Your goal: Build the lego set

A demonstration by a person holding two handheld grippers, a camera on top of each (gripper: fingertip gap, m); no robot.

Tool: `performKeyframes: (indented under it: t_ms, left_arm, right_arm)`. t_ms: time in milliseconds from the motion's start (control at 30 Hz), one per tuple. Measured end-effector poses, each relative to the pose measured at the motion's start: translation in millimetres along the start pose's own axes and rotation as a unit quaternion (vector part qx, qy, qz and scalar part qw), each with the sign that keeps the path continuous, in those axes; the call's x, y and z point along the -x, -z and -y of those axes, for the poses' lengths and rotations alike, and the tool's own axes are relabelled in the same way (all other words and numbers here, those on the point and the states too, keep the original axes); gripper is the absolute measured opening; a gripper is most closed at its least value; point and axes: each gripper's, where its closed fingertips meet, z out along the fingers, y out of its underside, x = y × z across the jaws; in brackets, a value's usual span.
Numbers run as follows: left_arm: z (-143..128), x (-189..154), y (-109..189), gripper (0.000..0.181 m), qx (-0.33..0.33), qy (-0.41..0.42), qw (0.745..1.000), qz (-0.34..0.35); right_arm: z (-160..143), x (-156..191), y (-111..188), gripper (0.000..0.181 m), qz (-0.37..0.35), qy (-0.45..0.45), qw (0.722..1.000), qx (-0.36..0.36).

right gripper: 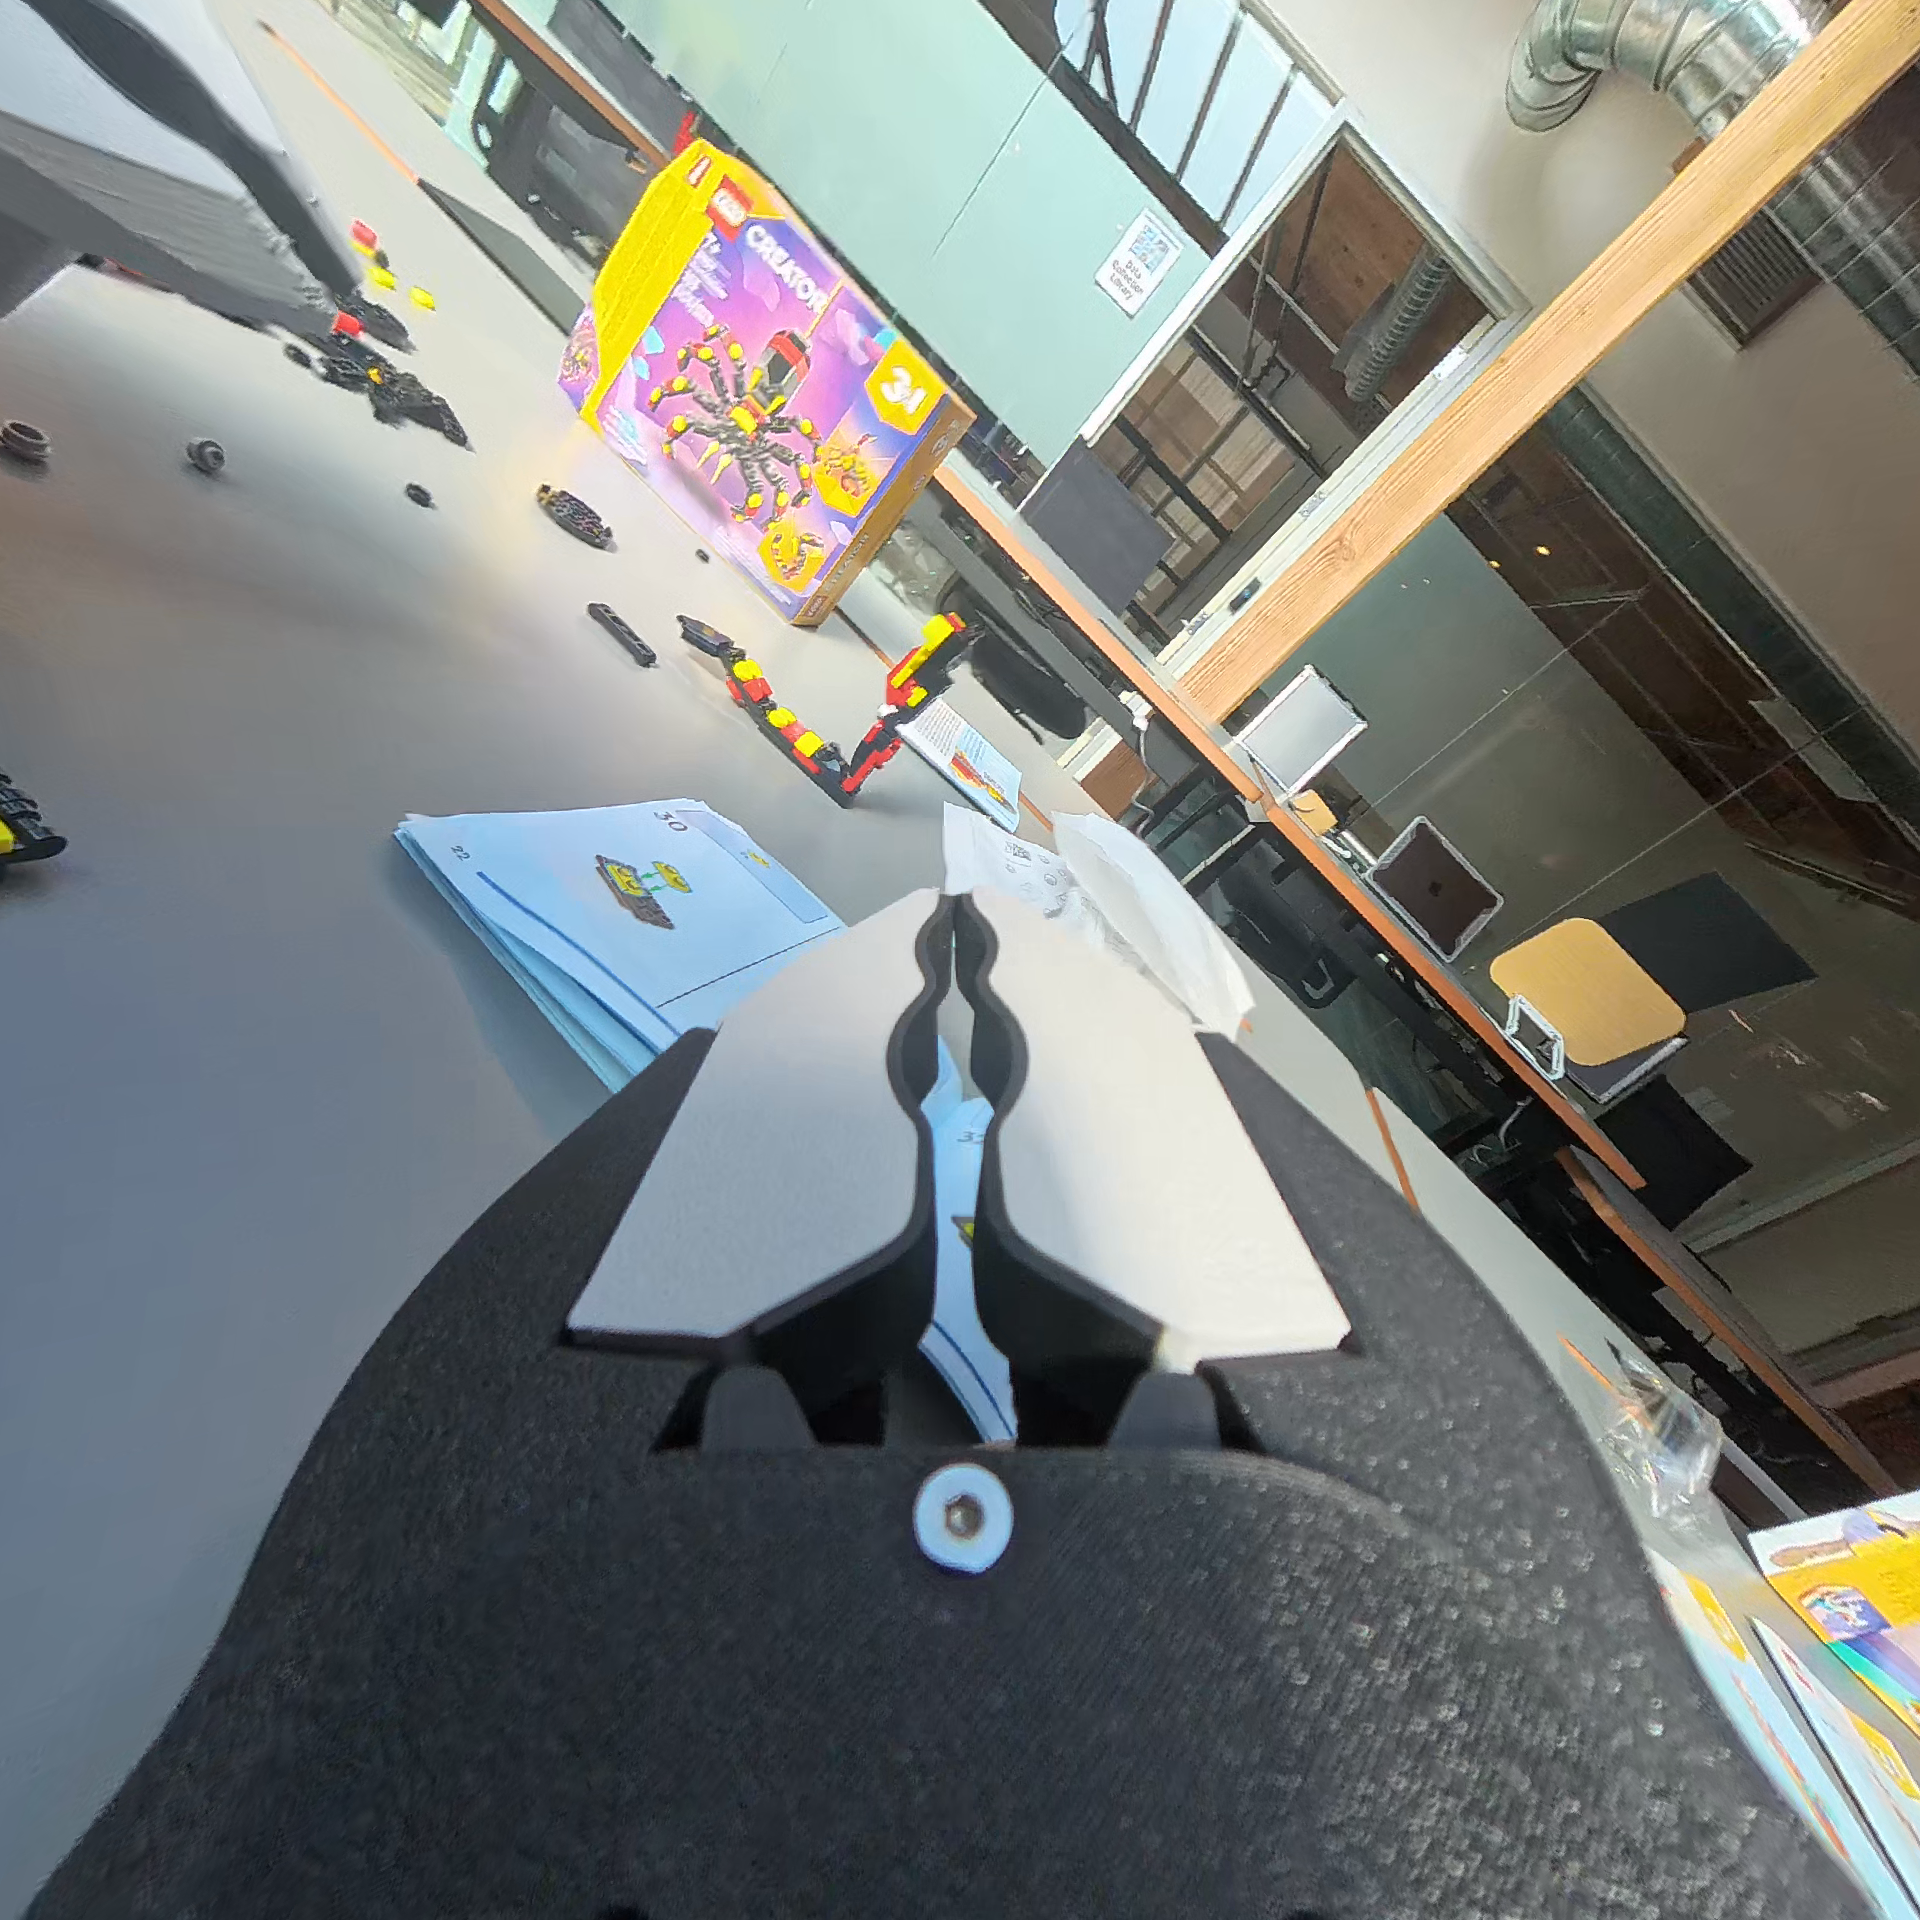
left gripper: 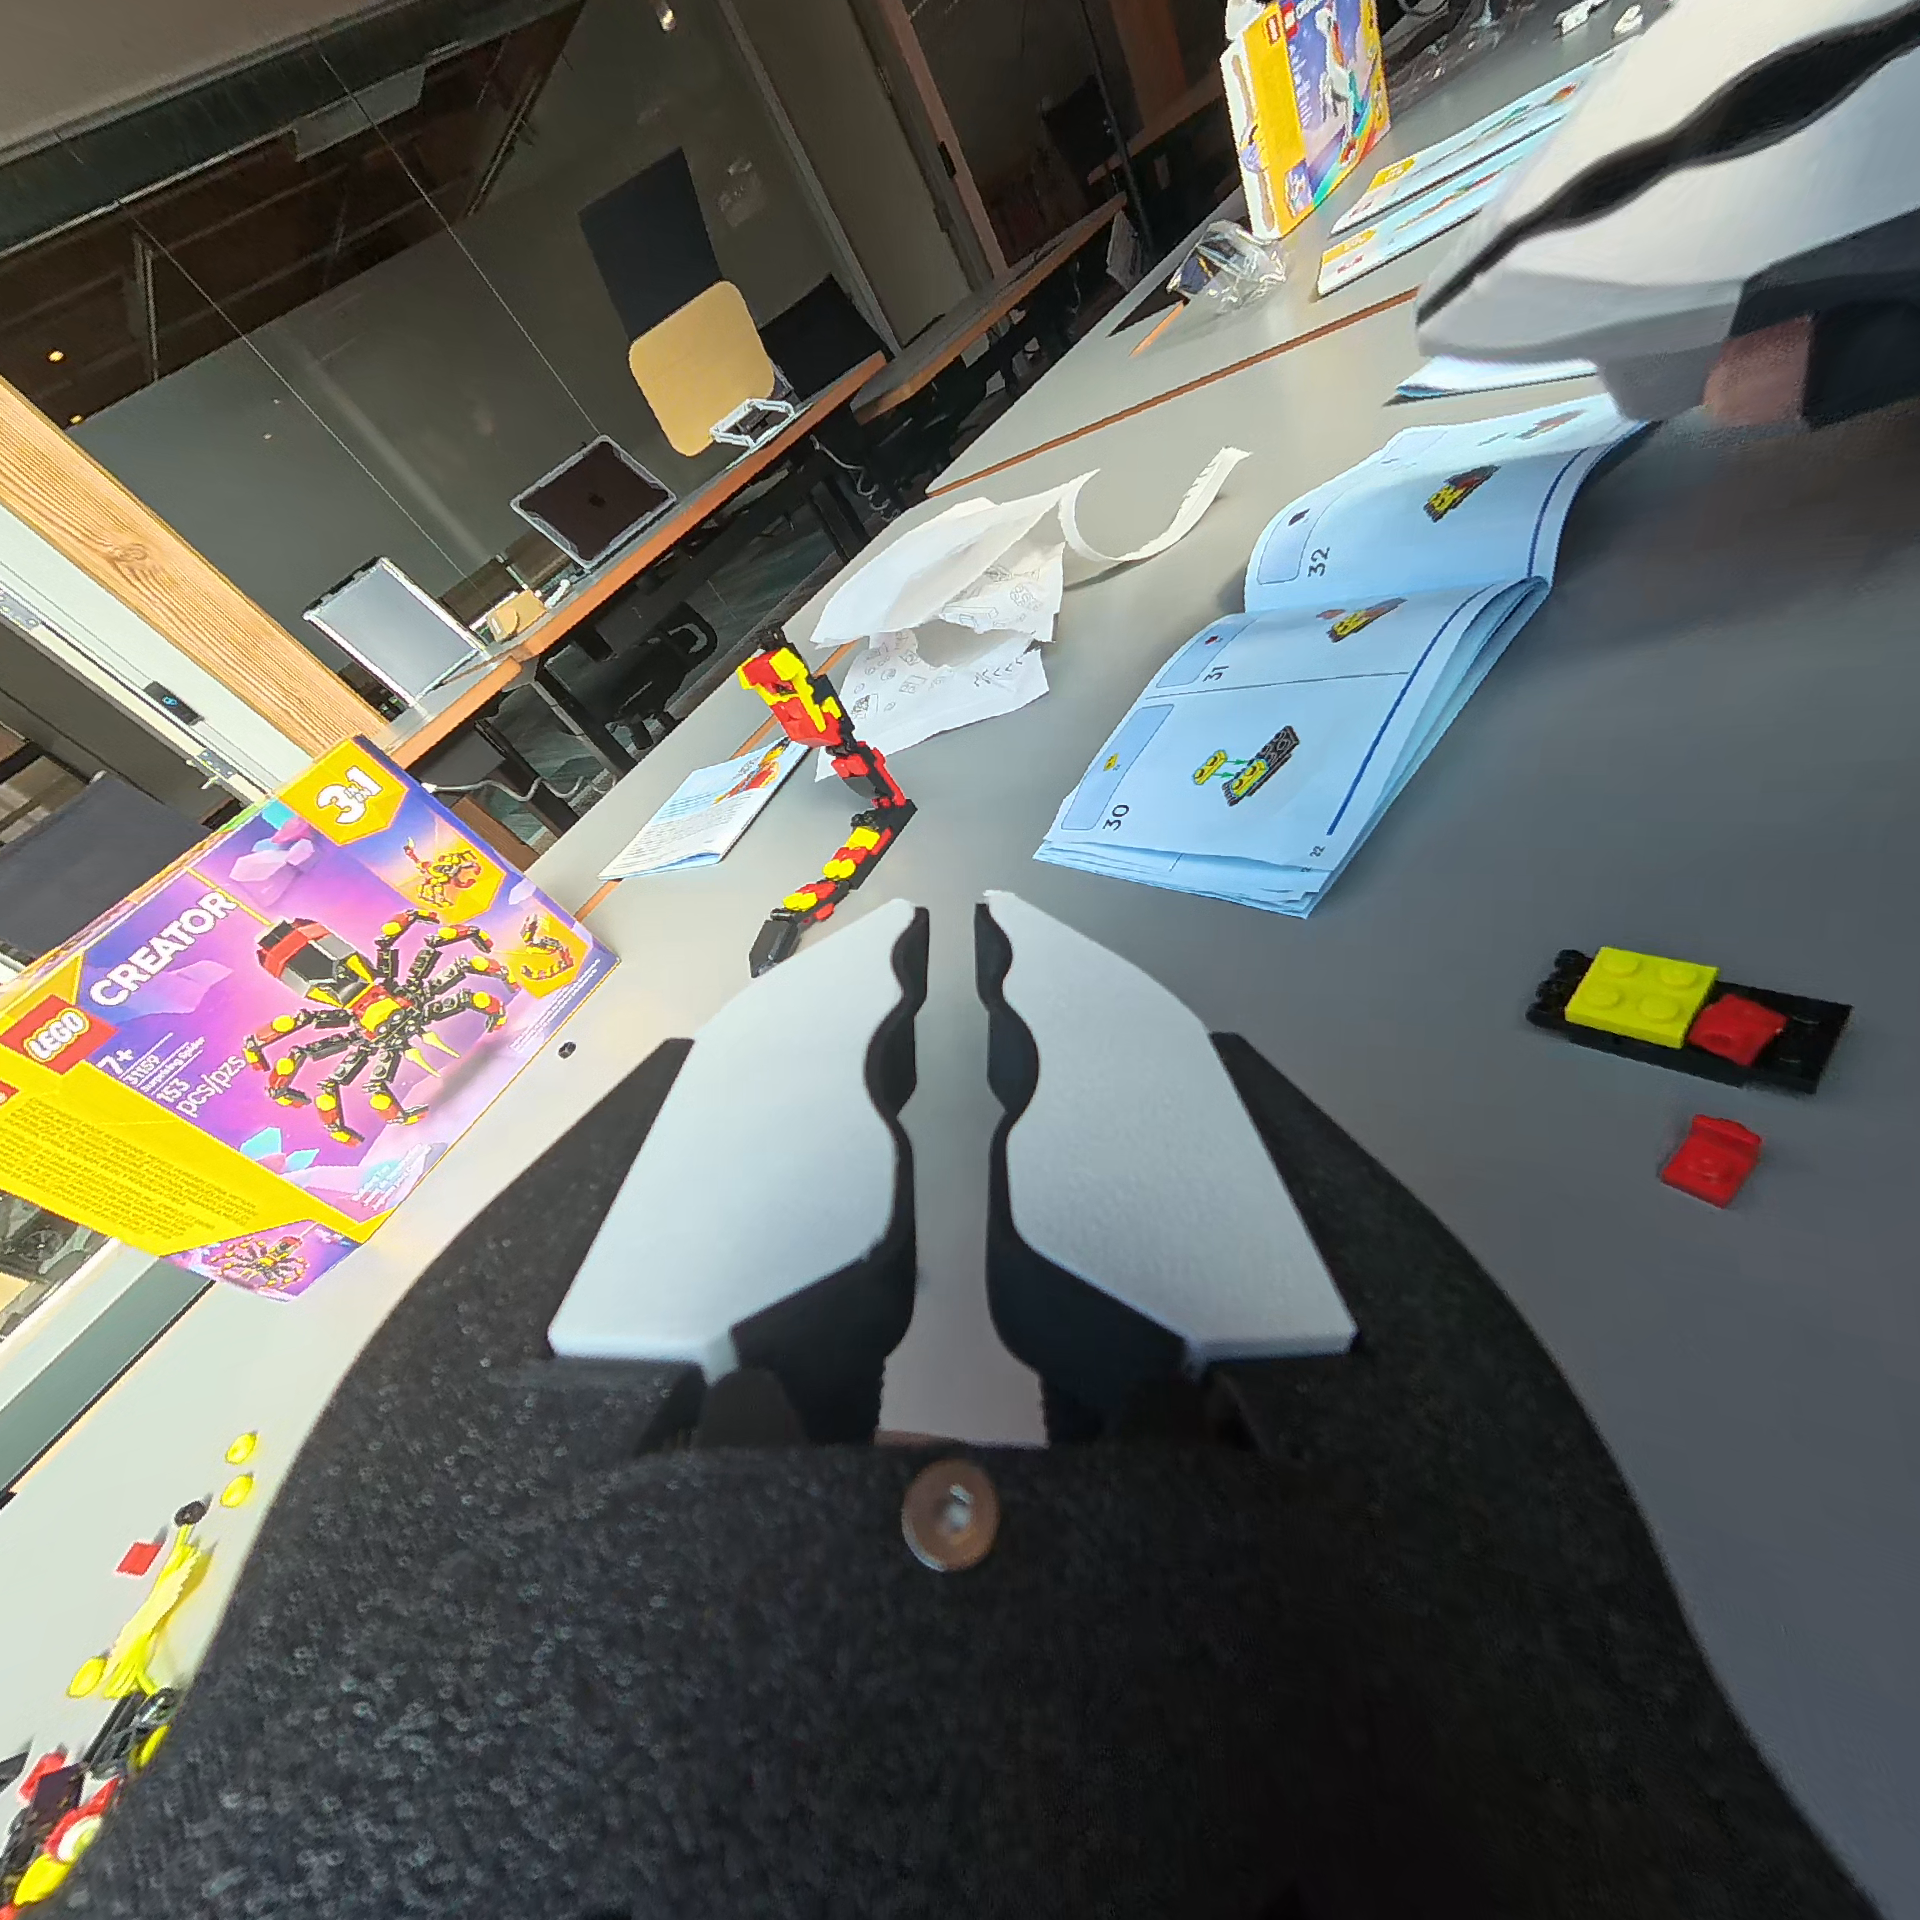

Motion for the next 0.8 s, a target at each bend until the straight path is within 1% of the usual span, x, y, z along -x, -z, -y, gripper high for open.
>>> performKeyframes:
  t_ms: [33, 67, 100, 133, 167, 200, 233, 267, 300, 333, 367, 400, 433, 467, 500, 533, 600, 633, 700, 733, 767, 800]
  left_arm:
    - [0, 0, 0, 0.008, 0.001, -0.001, 1.0, 0.0]
    - [-1, 1, 0, 0.008, 0.003, -0.001, 1.0, 0.002]
    - [-2, 1, 1, 0.008, 0.003, 0.0, 1.0, 0.003]
    - [-1, 1, 1, 0.008, 0.002, 0.003, 1.0, 0.003]
    - [-1, 2, 2, 0.008, 0.001, 0.006, 1.0, 0.003]
    - [0, 2, 2, 0.008, -0.001, 0.008, 1.0, 0.003]
    - [0, 1, 2, 0.008, -0.001, 0.008, 1.0, 0.001]
    - [0, 0, 1, 0.008, -0.001, 0.008, 1.0, -0.002]
    - [0, -1, 1, 0.008, -0.002, 0.006, 1.0, -0.004]
    - [1, -2, 2, 0.008, -0.003, 0.003, 1.0, -0.005]
    - [2, -2, 2, 0.008, -0.004, 0.0, 1.0, -0.005]
    - [2, -2, 2, 0.008, -0.004, -0.002, 1.0, -0.004]
    - [1, -2, 3, 0.008, -0.004, -0.003, 1.0, -0.003]
    - [1, -2, 3, 0.008, -0.003, -0.002, 1.0, -0.003]
    - [1, -2, 2, 0.008, -0.002, -0.001, 1.0, -0.003]
    - [0, -3, 2, 0.008, 0.0, 0.001, 1.0, -0.004]
    - [-1, -3, 1, 0.008, 0.003, 0.001, 1.0, -0.006]
    - [-1, -3, 2, 0.008, 0.003, 0.0, 1.0, -0.005]
    - [-2, -2, 2, 0.008, 0.004, -0.001, 1.0, -0.003]
    - [-1, -2, 2, 0.008, 0.002, -0.002, 1.0, -0.001]
    - [1, -1, 1, 0.008, -0.002, -0.003, 1.0, 0.0]
    - [3, -2, 1, 0.008, -0.006, -0.005, 1.0, -0.002]
  right_arm:
    - [7, -14, 6, 0.0, -0.036, -0.005, 0.999, -0.016]
    - [17, -38, 19, 0.0, -0.081, 0.001, 0.996, -0.03]
    - [29, -75, 38, 0.0, -0.143, 0.013, 0.989, -0.028]
    - [44, -120, 66, 0.0, -0.21, 0.013, 0.977, -0.033]
    - [57, -163, 100, 0.0, -0.269, 0.004, 0.962, -0.042]
    - [64, -203, 139, 0.0, -0.326, -0.005, 0.944, -0.045]
    - [67, -234, 180, 0.0, -0.378, -0.005, 0.925, -0.046]
    - [68, -255, 220, 0.0, -0.423, 0.006, 0.905, -0.048]
    - [65, -265, 254, 0.0, -0.458, 0.022, 0.888, -0.042]
    - [58, -266, 277, 0.0, -0.478, 0.033, 0.877, -0.026]
    - [46, -261, 287, 0.0, -0.484, 0.031, 0.875, -0.01]
    - [32, -249, 283, 0.0, -0.471, 0.008, 0.882, 0.004]
    - [21, -233, 266, 0.0, -0.443, -0.027, 0.896, 0.012]
    - [19, -218, 244, 0.0, -0.415, -0.044, 0.909, 0.01]
    - [28, -208, 225, 0.0, -0.393, -0.04, 0.919, 0.0]
    - [41, -204, 213, 0.0, -0.381, -0.035, 0.924, -0.017]
    - [58, -207, 202, 0.0, -0.354, -0.069, 0.931, -0.054]
    - [59, -208, 199, 0.0, -0.342, -0.082, 0.934, -0.059]
    - [55, -203, 191, 0.0, -0.329, -0.078, 0.939, -0.058]
    - [53, -192, 180, 0.0, -0.297, -0.087, 0.949, -0.059]
    - [51, -173, 161, 0.0, -0.24, -0.109, 0.963, -0.06]
    - [50, -145, 137, 0.0, -0.166, -0.136, 0.975, -0.057]
